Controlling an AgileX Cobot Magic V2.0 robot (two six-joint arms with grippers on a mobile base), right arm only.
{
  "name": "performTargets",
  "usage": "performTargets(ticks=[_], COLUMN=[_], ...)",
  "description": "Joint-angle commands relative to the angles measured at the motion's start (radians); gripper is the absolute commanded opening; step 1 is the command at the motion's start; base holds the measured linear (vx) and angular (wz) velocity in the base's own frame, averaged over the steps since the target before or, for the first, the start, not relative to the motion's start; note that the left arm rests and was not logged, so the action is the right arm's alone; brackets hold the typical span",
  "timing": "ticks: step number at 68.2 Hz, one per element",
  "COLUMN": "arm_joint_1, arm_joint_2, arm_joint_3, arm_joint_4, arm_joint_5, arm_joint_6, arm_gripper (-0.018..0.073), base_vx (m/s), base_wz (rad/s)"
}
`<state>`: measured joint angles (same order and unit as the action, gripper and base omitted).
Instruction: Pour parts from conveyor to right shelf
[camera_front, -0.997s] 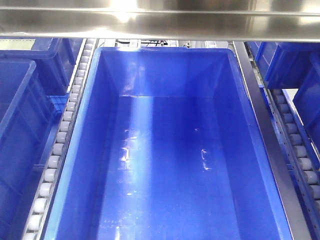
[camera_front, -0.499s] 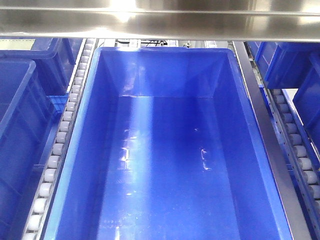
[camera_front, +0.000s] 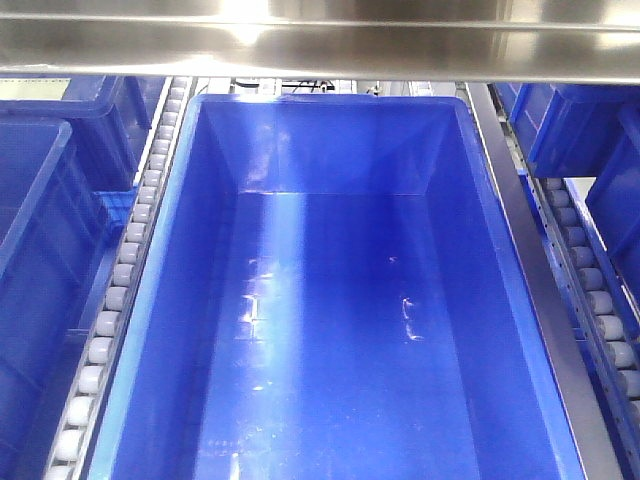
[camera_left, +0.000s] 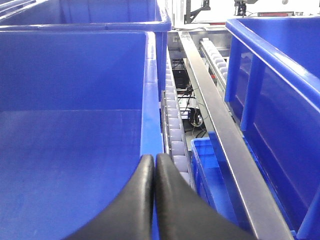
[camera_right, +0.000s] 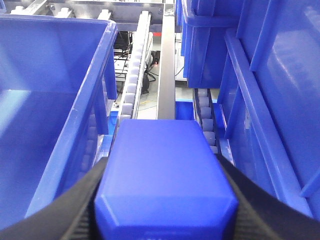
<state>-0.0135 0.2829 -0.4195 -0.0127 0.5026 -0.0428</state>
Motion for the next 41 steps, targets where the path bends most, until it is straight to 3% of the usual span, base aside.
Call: performTargets(ticks=[1, 22, 41], arm_joint_1=[0.001, 0.021, 0.231], arm_joint_2=[0.009, 0.112, 0.45], arm_joint_3=[-0.028, -0.092, -0.333], arm_joint_4=[-0.001, -0.001, -0.044], arm_joint_5=[-0.098, -0.113, -0.016], arm_joint_6=[-0.003, -0.003, -0.003], arm_gripper=[-0.0006, -0.0006, -0.0006], base_vx=[0.0, 0.0, 0.0], base_wz=[0.0, 0.0, 0.0])
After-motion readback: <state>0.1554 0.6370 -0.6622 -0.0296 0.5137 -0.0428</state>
